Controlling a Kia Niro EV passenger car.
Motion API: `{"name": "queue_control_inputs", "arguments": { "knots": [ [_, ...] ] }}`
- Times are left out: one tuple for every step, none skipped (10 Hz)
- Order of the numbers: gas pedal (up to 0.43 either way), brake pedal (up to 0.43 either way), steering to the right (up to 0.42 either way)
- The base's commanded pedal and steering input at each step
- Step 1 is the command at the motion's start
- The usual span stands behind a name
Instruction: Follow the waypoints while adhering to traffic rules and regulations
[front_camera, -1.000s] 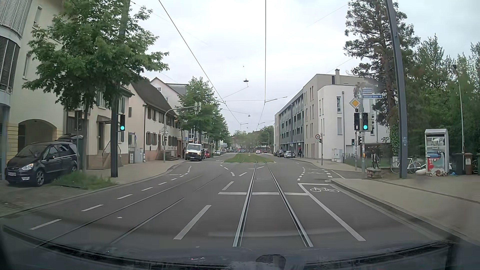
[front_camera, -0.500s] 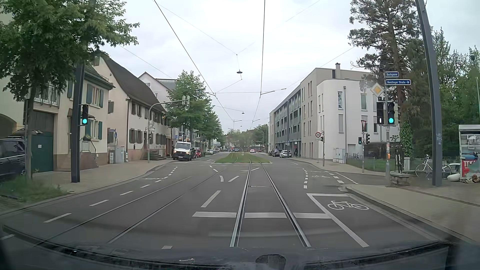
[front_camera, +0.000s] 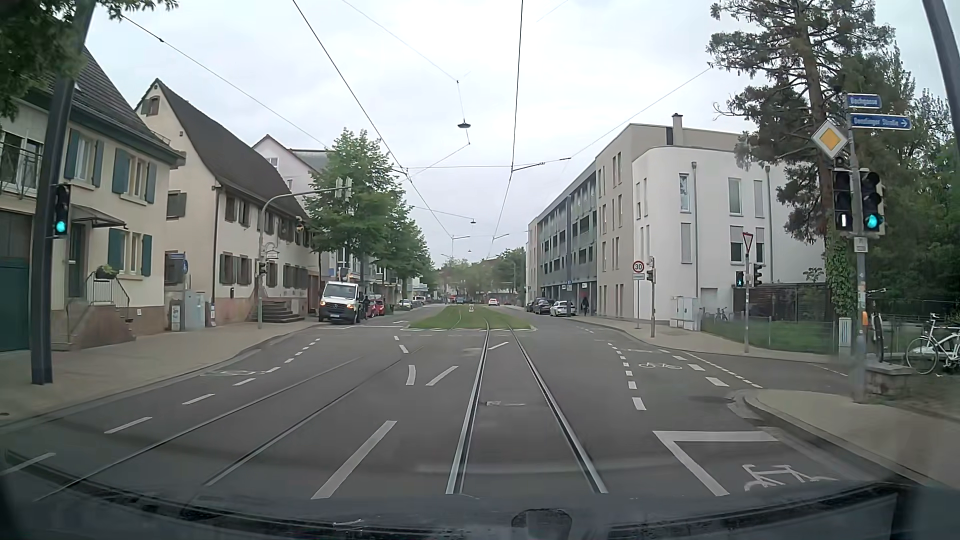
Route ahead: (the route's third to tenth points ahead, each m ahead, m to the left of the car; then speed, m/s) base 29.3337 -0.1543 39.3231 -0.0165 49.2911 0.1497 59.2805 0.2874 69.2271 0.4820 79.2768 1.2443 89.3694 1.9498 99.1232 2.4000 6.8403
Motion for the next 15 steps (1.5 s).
{"name": "queue_control_inputs", "arguments": {
  "knots": [
    [0.059, 0.0, 0.037],
    [0.059, 0.0, 0.041],
    [0.059, 0.0, 0.044],
    [0.059, 0.0, 0.044],
    [0.059, 0.0, 0.046],
    [0.059, 0.0, 0.048],
    [0.059, 0.0, 0.048],
    [0.059, 0.0, 0.046],
    [0.059, 0.0, 0.043],
    [0.059, 0.0, 0.043],
    [0.059, 0.0, 0.043],
    [0.059, 0.0, 0.042],
    [0.059, 0.0, 0.039],
    [0.059, 0.0, 0.039],
    [0.059, 0.0, 0.039]
  ]
}}
